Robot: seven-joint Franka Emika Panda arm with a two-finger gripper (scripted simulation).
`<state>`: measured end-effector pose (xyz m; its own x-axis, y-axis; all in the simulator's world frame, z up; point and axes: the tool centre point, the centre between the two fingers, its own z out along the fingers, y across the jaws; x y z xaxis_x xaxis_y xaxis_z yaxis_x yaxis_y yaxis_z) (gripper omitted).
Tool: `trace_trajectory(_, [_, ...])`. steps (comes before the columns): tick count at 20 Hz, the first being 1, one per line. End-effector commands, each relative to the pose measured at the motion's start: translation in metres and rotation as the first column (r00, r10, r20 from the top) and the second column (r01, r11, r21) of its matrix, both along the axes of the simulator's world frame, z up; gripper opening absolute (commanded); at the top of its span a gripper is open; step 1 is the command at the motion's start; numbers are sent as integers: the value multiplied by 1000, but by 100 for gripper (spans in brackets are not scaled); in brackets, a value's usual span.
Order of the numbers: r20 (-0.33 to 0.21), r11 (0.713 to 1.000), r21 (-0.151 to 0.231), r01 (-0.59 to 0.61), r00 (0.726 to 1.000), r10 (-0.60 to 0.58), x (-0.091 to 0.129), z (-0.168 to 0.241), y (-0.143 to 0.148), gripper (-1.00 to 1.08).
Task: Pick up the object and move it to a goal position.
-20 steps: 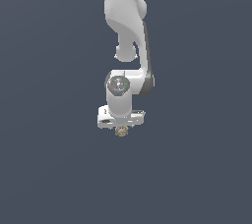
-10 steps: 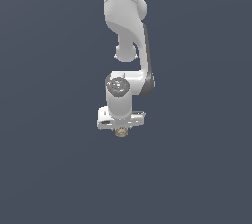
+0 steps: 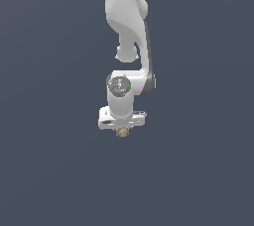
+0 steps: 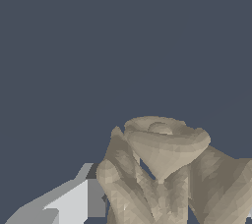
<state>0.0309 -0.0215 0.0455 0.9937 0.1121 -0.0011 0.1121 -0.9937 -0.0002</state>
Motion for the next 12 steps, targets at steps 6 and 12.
trace_trajectory(6, [1,1000,0,0,1000,0,-7,31,4,-100])
trace_trajectory(12, [1,1000,0,0,1000,0,-18,79,11,-100])
